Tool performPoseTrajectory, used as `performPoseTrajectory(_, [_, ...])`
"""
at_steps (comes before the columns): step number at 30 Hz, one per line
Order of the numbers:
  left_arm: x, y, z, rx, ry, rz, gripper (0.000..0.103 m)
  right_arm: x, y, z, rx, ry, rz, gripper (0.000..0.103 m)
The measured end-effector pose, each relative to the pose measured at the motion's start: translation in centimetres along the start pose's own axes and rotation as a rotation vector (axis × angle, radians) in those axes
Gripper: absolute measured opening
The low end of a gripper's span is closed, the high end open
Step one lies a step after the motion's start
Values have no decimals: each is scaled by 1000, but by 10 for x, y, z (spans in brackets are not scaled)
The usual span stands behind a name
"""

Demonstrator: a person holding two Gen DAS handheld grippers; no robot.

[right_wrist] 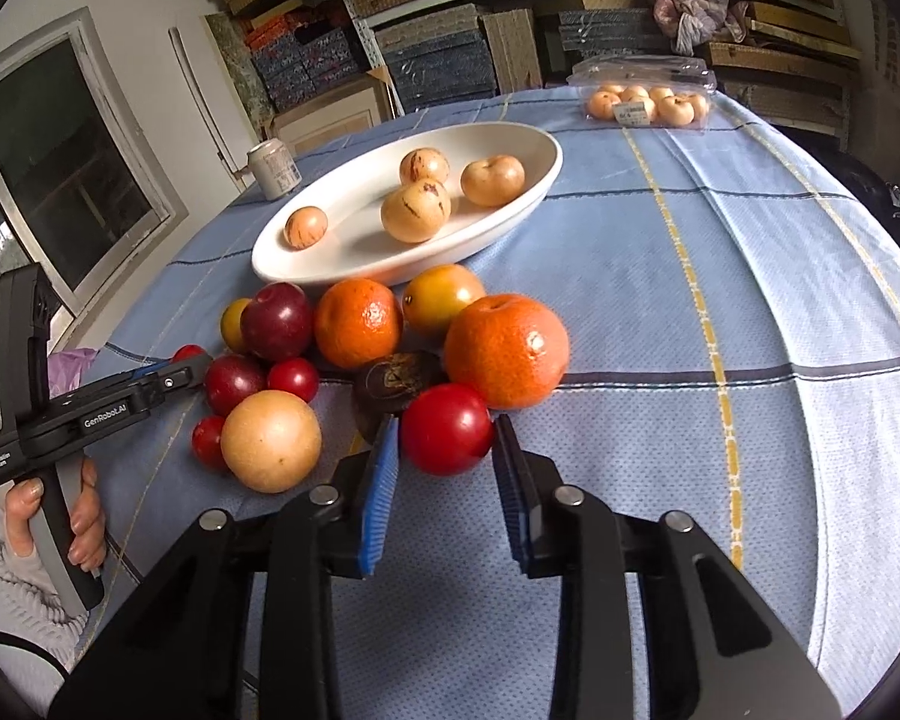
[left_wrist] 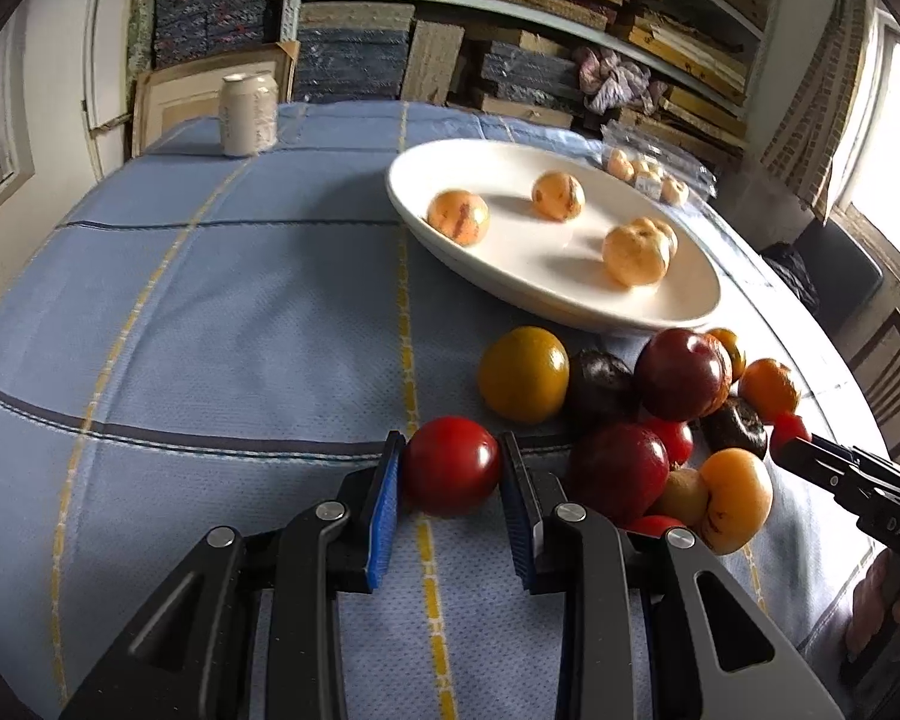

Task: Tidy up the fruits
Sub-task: 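Close the left tool on the red tomato while the right tool grasps another red tomato, then lower both red tomatoes onto the white plate and open both tools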

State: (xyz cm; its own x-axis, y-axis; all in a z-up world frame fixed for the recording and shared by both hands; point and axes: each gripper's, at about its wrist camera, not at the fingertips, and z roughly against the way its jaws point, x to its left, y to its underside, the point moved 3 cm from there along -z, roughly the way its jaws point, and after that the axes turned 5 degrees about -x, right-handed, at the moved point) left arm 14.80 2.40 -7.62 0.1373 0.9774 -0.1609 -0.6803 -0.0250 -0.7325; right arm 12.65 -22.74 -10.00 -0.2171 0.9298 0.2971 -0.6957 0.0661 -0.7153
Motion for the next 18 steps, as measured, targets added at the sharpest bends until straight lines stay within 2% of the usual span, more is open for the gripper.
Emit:
performPoseTrajectory(5, [1, -6, 11, -42, -36, -4, 31, 4, -3, 19, -79, -6, 10, 31])
performPoseTrajectory(9, [2, -21, 14, -44, -24, 16, 31, 4, -11, 29, -113, -11, 1, 31])
performPoseTrajectory(13, [-6, -48, 15, -73, -45, -22, 31, 1, -35, 38, -152, -37, -27, 31])
performPoseTrajectory(18, [-24, -78, 9, -106, -35, -39, 31, 0, -76, 40, -197, -29, -16, 31])
